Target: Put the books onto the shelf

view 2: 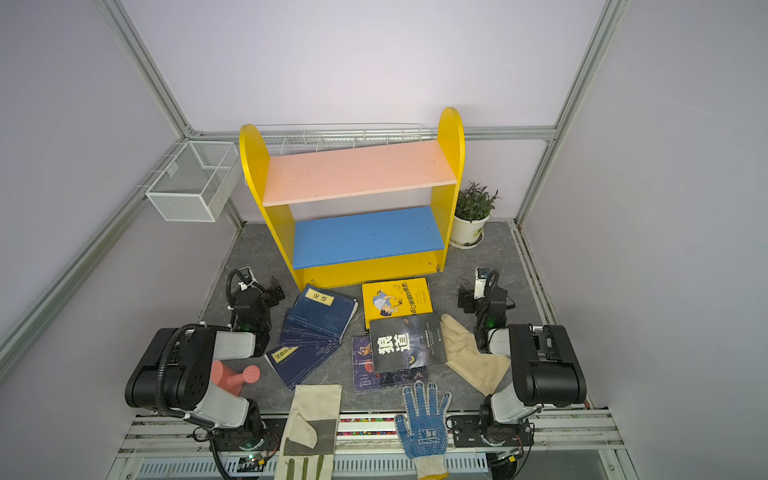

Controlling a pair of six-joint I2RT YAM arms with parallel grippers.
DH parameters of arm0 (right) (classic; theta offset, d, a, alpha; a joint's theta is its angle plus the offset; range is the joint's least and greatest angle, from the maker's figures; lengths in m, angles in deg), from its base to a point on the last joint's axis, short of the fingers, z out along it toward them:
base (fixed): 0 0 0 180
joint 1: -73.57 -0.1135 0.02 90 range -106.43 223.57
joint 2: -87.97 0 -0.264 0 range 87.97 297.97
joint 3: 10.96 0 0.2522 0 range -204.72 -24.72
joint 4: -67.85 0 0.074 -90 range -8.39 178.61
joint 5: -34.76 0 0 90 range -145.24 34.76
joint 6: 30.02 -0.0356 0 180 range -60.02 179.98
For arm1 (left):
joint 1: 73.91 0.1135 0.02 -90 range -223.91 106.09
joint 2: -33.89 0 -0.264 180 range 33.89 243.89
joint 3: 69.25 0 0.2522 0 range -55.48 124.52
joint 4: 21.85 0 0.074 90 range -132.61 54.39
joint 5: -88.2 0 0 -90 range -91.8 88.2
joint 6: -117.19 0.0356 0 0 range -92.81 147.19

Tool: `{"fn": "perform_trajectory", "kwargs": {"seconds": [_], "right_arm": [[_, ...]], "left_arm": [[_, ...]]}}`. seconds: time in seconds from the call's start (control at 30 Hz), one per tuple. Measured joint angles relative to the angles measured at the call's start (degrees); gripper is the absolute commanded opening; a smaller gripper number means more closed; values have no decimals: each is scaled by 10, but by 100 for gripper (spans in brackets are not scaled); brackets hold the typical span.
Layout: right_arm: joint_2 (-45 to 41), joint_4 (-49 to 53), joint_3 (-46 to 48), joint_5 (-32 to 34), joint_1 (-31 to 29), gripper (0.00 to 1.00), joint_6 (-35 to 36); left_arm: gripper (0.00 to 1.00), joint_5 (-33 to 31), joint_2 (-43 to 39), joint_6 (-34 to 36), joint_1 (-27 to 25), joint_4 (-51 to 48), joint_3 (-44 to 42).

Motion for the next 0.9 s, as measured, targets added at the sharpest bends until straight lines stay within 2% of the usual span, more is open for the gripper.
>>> {"fn": "perform_trajectory", "kwargs": {"seconds": [0.63, 0.7, 0.77, 0.9], "right_arm": [[-1, 2, -1, 6, 2, 88, -2], [-14, 39, -10, 29, -3, 88, -4], [-45, 130, -49, 66, -12, 88, -17], [-97, 258, -151, 152, -31, 88, -96]], "left_arm": [[99, -6, -1, 1, -3, -1, 0], [99, -10, -12, 7, -10, -17, 0], [99, -20, -35, 18, -25, -33, 0], [99, -86, -118, 38, -82, -75, 1]]}}
